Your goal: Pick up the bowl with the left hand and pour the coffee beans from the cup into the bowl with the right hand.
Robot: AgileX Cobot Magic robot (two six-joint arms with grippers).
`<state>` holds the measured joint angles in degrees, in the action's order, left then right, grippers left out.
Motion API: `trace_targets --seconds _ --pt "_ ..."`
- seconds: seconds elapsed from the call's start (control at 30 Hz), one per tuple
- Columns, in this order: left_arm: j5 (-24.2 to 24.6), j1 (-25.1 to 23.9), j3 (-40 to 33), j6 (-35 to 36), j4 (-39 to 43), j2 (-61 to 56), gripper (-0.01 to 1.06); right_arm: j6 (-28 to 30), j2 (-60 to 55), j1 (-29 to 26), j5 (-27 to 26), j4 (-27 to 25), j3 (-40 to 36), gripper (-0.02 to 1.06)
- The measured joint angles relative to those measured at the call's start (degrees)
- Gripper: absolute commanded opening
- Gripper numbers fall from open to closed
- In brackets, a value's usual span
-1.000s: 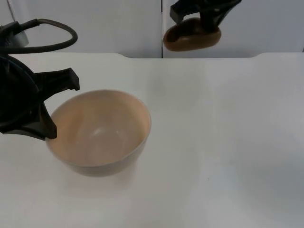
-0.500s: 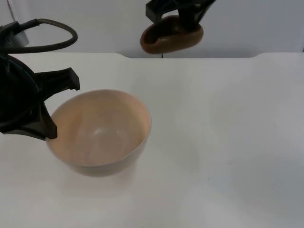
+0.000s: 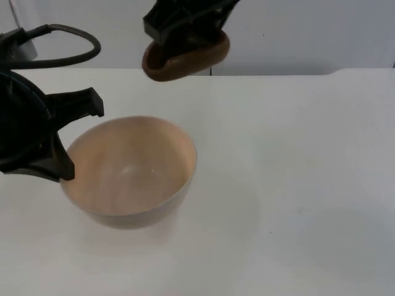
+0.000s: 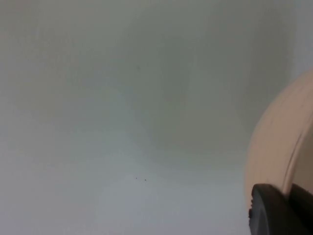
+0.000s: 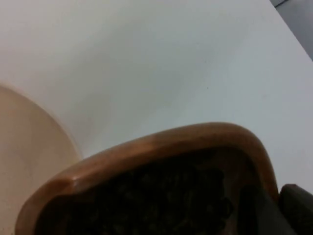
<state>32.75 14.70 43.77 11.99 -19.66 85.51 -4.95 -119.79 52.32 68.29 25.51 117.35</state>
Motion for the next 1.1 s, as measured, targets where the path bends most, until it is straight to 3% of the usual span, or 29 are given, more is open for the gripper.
trace_targets --seconds 0.7,1.1 --pt "0.0 0.0 0.0 0.0 -0.2 0.0 0.0 -0.3 0.0 0.6 1.6 0.8 0.0 0.0" --pt "0.0 0.0 0.0 0.0 -0.4 0.0 0.0 -3.4 0.3 1.6 1.7 2.4 -2.1 0.0"
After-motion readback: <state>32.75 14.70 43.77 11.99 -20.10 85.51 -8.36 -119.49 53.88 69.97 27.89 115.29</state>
